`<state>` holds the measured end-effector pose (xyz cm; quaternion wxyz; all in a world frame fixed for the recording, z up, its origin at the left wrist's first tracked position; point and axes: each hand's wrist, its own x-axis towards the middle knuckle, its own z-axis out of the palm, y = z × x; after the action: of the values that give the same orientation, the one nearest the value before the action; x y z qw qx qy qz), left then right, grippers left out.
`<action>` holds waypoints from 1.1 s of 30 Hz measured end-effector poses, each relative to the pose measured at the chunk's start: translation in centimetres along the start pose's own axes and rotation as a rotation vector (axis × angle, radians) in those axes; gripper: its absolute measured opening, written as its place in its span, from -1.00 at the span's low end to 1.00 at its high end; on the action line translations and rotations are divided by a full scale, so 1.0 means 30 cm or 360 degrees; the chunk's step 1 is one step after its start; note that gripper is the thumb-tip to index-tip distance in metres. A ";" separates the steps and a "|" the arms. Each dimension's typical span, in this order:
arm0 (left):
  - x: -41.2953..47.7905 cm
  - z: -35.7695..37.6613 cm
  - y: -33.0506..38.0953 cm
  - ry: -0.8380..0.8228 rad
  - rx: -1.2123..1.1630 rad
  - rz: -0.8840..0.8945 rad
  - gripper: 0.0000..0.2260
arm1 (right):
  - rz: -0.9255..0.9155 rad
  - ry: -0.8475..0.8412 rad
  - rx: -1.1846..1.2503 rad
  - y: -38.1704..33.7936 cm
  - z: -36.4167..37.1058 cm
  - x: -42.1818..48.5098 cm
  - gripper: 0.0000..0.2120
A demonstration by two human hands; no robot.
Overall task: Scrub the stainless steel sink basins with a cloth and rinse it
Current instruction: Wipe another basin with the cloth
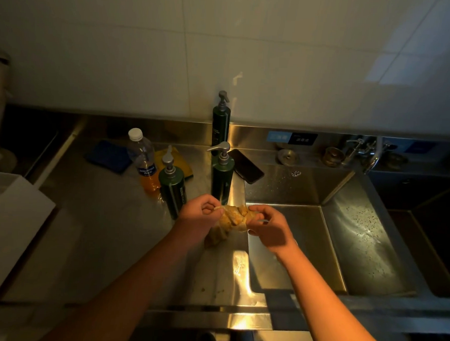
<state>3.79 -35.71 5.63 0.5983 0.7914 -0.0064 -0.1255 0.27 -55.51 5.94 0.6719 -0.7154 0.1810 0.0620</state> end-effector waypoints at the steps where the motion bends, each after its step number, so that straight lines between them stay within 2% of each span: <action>1: 0.000 0.001 -0.007 -0.0005 0.0025 -0.0004 -0.90 | 0.0021 0.0030 -0.0012 0.004 -0.001 0.008 -0.74; 3: -0.002 0.001 -0.019 -0.0016 0.0123 0.0036 -0.92 | 0.0056 0.0028 -0.0047 0.012 -0.008 0.020 -0.81; 7: -0.010 -0.001 -0.053 -0.0049 0.0455 0.0183 -0.96 | 0.0108 -0.0037 0.0094 0.024 -0.011 0.017 -0.77; 8: -0.012 -0.001 -0.067 -0.0064 0.0466 0.0173 -0.95 | 0.0113 -0.0022 0.0055 0.030 -0.006 0.015 -0.77; 13: -0.024 -0.013 -0.136 -0.0150 0.0455 0.0069 -0.83 | 0.0060 0.0007 -0.0606 0.103 0.012 0.016 -0.66; 18: -0.048 -0.044 -0.192 -0.0288 0.0608 0.0021 -0.55 | 0.0351 -0.0026 -0.0709 0.188 0.008 0.019 -0.64; 23: -0.053 -0.054 -0.236 -0.0303 0.0687 -0.0032 -0.60 | 0.0489 -0.0093 -0.0853 0.243 -0.026 0.014 -0.68; 26: -0.044 -0.040 -0.242 -0.0342 0.0782 0.0037 -0.59 | 0.0478 -0.0021 -0.0750 0.250 -0.042 0.020 -0.70; 29: -0.029 -0.019 -0.240 -0.0420 0.0851 0.0070 -0.53 | 0.0425 0.0118 -0.0598 0.230 -0.045 0.031 -0.82; 33: -0.004 0.005 -0.247 -0.0414 0.0898 0.0026 -0.48 | 0.0409 -0.0008 -0.0590 0.225 -0.034 0.049 -0.72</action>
<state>2.60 -33.71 -1.41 0.3502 0.9034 -0.1239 -0.2141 -0.84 -56.98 -0.78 0.5160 -0.7976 0.2545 0.1811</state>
